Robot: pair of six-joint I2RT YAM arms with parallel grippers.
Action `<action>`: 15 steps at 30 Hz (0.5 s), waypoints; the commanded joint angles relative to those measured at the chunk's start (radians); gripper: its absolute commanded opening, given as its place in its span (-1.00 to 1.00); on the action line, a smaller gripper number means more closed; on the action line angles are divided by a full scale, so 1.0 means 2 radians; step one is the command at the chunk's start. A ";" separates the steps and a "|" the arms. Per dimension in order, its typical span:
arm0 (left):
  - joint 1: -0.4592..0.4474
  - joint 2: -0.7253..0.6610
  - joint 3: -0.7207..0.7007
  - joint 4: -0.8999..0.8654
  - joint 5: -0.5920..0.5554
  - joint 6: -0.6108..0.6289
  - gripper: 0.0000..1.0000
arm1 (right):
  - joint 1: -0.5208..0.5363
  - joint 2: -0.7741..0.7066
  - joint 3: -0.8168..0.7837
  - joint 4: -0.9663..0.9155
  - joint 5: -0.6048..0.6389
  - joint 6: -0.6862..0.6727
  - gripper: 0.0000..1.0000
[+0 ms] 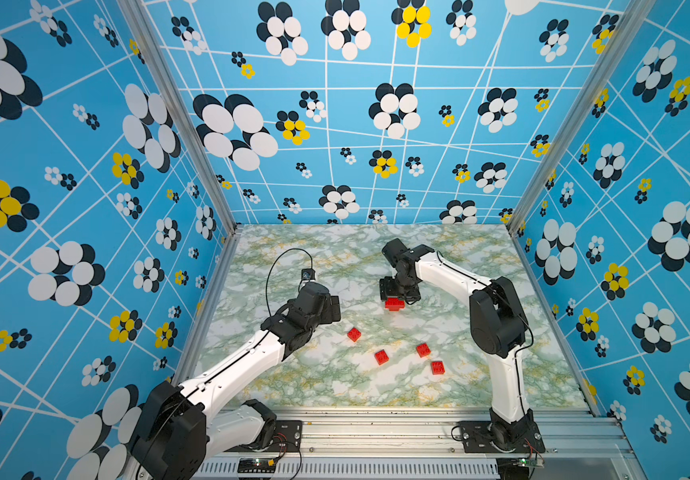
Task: Assemble the letter v with lego
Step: Assemble the lego brick with the lego brick, then pick up the lego brick from the center of the board.
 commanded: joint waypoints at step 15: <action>-0.009 0.063 0.049 0.015 0.096 -0.031 0.79 | -0.012 -0.267 -0.298 -0.133 0.017 -0.039 0.31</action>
